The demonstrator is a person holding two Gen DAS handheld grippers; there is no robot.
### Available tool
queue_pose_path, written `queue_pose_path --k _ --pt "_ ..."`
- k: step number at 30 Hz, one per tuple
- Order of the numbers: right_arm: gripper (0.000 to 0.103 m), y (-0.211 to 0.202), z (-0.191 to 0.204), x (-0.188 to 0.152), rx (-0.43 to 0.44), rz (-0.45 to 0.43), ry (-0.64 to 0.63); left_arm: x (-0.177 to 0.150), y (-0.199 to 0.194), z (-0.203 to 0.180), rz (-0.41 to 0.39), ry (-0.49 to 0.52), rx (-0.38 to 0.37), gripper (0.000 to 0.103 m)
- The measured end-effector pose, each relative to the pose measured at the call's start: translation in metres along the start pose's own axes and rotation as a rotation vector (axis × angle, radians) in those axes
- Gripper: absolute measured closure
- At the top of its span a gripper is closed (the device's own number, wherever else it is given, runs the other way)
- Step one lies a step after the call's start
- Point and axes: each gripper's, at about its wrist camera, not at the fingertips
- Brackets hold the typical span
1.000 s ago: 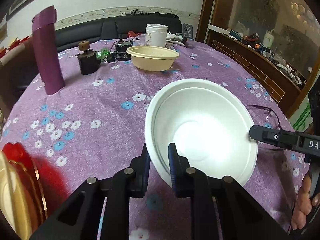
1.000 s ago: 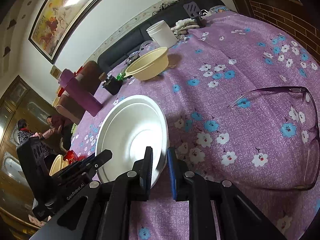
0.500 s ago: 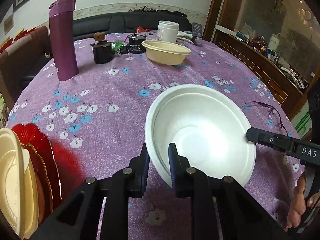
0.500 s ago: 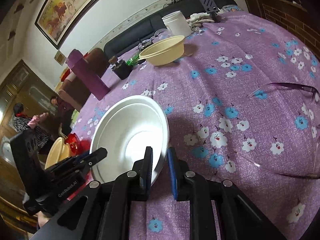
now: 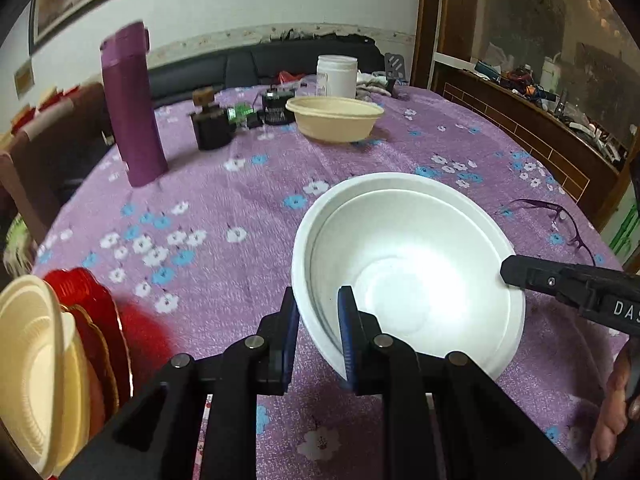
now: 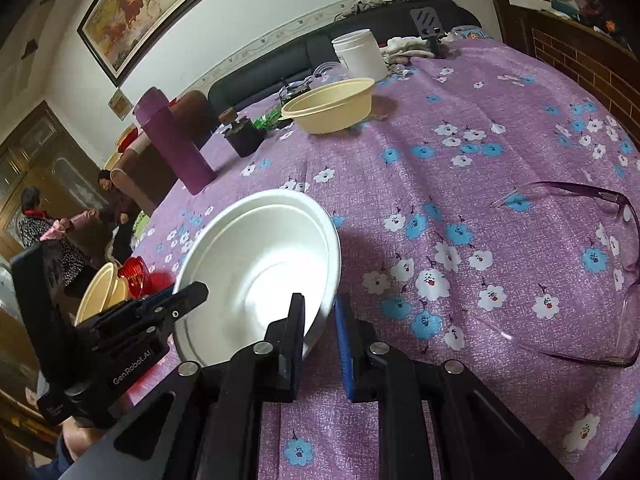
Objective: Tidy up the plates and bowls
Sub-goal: 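Lift the small white bowl off the tablecloth with both grippers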
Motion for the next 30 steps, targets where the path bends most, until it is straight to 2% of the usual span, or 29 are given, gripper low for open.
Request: queue_pose_path --k 13,30 --pt "0.088 -0.009 0.005 -0.001 -0.001 -0.025 0.001 0.001 -0.022 -0.005 -0.084 0.021 0.045 0.085" --pt "0.088 -0.014 0.013 -0.004 0.003 -0.029 0.003 -0.001 -0.034 -0.005 -0.123 0.024 0.058 0.085"
Point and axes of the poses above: each gripper's, at about its wrist camera, not at the fingertips, and y roughly the way its jaws point, z to its left, x to its top, and after that the axes turned 12 degrees about x, right-handed
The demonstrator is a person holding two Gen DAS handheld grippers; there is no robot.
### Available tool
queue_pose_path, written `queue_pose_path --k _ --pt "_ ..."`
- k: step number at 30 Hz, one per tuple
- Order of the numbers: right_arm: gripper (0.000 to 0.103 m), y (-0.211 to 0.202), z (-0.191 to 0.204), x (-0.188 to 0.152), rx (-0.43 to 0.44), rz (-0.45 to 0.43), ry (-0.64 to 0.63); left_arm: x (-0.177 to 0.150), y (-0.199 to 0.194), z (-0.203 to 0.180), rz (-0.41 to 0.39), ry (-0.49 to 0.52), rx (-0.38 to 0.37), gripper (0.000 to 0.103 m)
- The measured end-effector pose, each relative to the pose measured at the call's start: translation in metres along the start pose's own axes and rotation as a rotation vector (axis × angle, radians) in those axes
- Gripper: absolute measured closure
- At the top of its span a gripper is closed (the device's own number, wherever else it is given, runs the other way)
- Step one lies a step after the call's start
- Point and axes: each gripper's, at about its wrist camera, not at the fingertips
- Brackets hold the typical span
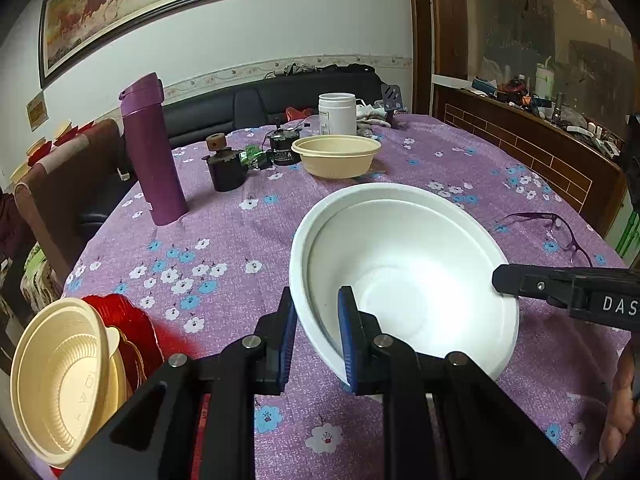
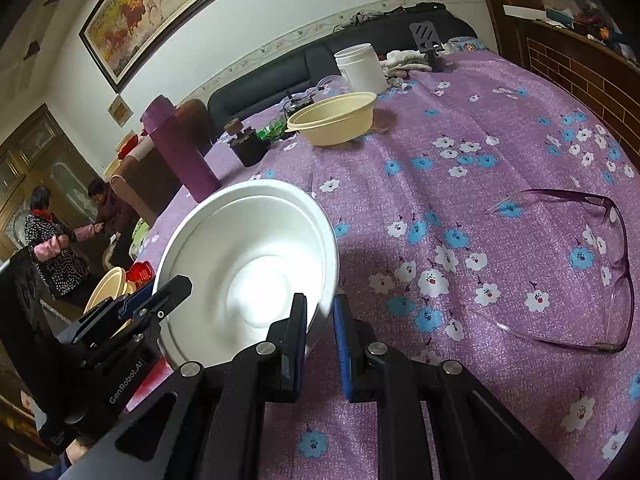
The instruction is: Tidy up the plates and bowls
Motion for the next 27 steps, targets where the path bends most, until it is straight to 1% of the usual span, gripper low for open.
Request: queue_pose_path --k 16,27 --pt "0.088 -0.001 0.003 -0.001 0.0 -0.002 -0.001 0.001 -0.007 0.002 -0.015 -0.004 0.005 0.085" --pt "0.088 -0.004 0.012 -0.001 0.018 -0.002 -0.004 0.001 -0.012 0.013 -0.022 -0.023 0.004 0.085"
Point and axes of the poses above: each gripper's, at about its wrist camera, not at the fingertips, and y roughly the way its jaws point, z to its left, x to its top, and after that the axes turned 12 degrees about x, right-handed
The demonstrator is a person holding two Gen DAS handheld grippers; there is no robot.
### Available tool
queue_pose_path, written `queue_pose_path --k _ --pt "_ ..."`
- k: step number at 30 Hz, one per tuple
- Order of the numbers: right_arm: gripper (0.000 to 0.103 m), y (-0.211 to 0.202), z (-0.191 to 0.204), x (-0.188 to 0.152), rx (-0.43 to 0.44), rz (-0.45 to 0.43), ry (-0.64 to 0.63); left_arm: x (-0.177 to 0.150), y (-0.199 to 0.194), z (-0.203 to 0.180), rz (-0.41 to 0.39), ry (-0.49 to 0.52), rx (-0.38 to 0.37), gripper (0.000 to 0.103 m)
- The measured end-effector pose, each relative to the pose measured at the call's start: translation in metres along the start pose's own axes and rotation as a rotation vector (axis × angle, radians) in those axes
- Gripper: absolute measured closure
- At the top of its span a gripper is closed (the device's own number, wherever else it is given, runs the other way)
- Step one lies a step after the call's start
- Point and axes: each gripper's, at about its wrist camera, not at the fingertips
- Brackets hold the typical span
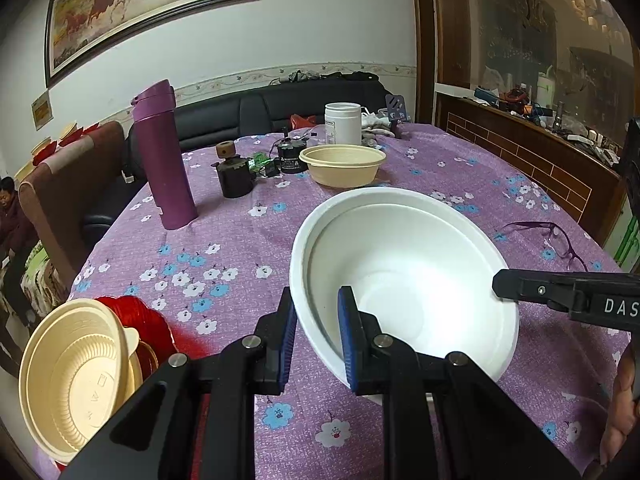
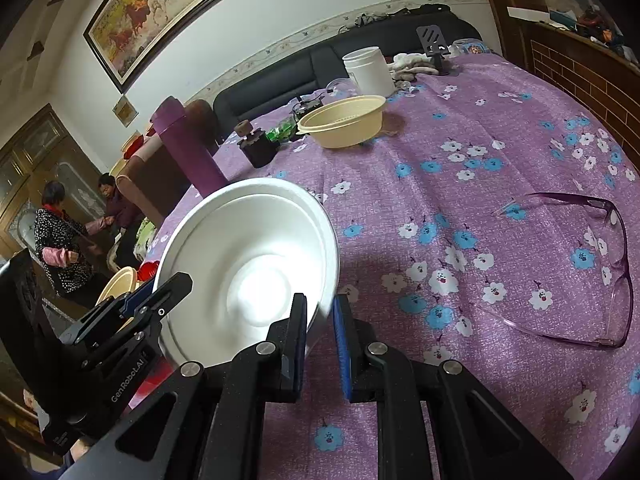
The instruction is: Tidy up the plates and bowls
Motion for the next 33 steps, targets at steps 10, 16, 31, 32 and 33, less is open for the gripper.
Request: queue_pose_path --k 10,16,31,32,33 --pt "0.088 0.001 0.008 0.0 0.007 0.005 -0.01 -0.002 0.0 0.006 0.004 -0.009 0.003 0.084" --pt "0.088 0.006 0.001 -0.002 0.004 0.023 0.009 -0.006 0.007 0.0 0.031 0.005 -0.003 0.082" --pt "0.088 0.019 -0.02 -0.004 -0.009 0.055 0.05 -0.016 0.031 -0.008 0.106 0.015 -0.019 0.082" --pt "0.086 0.02 -0.02 -0.005 -0.008 0.056 0.052 -0.016 0.032 -0.009 0.107 0.016 -0.018 0.082" --pt "0.086 0.021 -0.02 -0.005 -0.009 0.059 0.053 -0.017 0.032 -0.009 0.109 0.017 -0.017 0.081"
Point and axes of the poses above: each gripper's, at about its wrist camera, not at the fingertips, and y roughly the way its jaws point, z to its left, x to its top, and after that the axes turned 12 degrees about x, right-handed
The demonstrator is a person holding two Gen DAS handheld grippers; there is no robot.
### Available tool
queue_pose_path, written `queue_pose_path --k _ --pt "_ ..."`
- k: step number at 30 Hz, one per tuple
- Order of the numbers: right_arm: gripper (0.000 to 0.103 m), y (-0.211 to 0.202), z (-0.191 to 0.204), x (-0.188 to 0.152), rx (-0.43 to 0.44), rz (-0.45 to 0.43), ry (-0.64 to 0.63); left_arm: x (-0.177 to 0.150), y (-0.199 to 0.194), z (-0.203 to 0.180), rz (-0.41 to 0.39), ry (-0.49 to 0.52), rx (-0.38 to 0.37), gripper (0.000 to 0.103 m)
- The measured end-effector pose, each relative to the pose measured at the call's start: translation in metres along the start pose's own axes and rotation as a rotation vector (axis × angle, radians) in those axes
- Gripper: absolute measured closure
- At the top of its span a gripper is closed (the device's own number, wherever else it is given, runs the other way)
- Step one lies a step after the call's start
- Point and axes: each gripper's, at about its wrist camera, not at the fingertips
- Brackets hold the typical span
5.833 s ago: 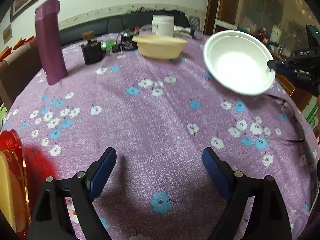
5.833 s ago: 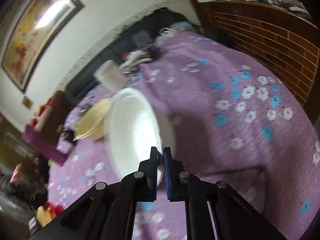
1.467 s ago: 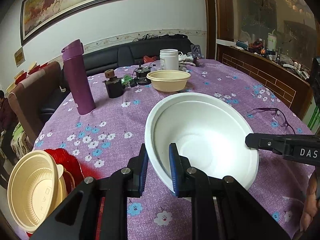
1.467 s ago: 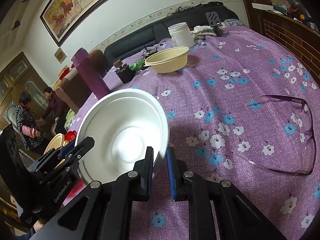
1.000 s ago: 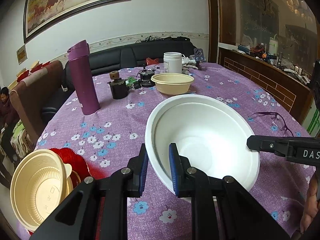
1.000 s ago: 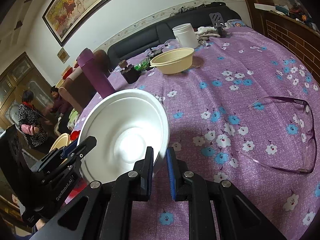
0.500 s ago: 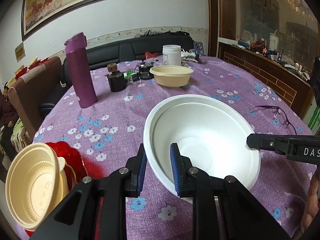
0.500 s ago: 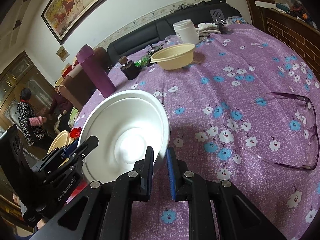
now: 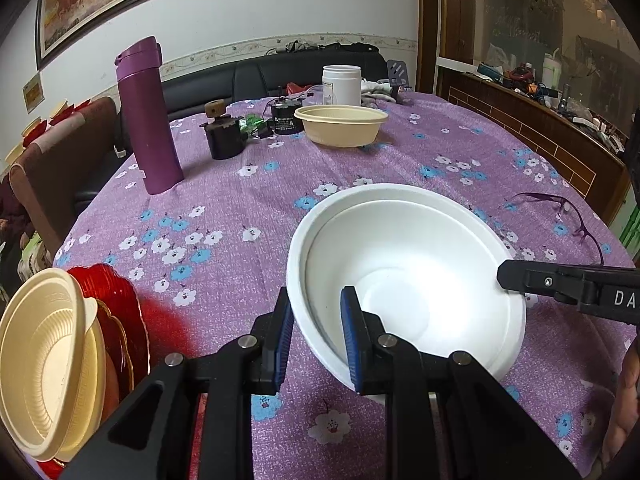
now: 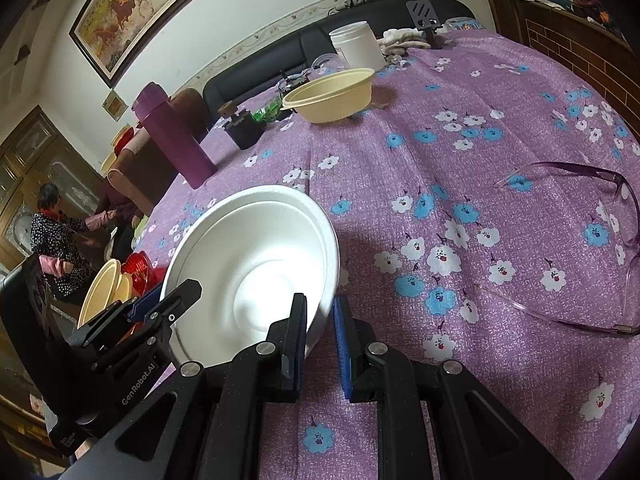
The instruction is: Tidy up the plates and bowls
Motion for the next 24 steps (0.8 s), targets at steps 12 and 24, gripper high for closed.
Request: queue_pose_path --k 12,24 --pt "0.086 0.0006 0.0028 -0.0014 -0.012 0.002 -0.02 -0.0013 0.0038 -0.0014 0.019 0.004 0.001 0.075" --pt "0.086 0.0014 0.0025 -0.0027 -0.014 -0.001 -0.02 -0.0015 0.0024 -0.0027 0.012 0.013 0.006 0.073"
Point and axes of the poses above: each gripper's, at about its wrist camera, not at the fingertips, and y roughly the way its jaws point, z to its left, x to its top, and after that the axes turned 12 degrees about x, right-handed
